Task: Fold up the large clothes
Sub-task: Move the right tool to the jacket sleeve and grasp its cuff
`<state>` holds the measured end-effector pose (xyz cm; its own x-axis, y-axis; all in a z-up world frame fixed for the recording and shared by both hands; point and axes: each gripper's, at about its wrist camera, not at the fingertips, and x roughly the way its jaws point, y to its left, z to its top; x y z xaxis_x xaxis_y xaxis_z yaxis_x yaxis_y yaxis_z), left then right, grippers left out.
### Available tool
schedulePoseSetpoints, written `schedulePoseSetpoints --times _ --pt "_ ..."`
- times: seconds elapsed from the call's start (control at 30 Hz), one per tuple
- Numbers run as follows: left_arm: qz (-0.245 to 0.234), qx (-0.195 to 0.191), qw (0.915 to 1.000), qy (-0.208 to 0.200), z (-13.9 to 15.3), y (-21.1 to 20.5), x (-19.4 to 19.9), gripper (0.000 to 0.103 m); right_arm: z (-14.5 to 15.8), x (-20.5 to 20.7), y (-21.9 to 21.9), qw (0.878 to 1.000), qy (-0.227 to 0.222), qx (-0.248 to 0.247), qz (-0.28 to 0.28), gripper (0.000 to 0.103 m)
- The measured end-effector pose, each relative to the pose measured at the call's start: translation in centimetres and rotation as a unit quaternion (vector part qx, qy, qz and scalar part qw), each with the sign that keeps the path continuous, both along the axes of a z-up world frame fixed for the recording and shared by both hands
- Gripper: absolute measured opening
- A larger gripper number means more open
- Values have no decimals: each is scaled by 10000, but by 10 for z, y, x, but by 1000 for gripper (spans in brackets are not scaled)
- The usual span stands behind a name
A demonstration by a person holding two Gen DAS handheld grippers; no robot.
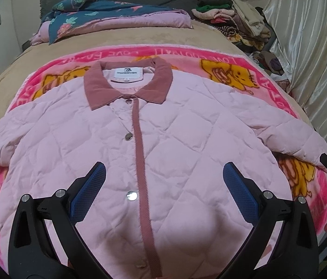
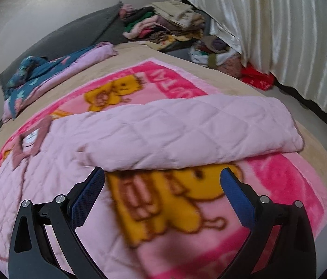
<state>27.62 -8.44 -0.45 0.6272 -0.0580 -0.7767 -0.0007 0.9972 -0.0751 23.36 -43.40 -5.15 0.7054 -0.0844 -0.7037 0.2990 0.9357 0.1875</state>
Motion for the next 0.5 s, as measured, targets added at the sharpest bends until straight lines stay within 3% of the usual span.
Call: schedulePoseSetpoints --times 0.5 --pt "-2 121 9998 138 -20 -11 26 95 -51 16 -80 9919 450 666 -987 99"
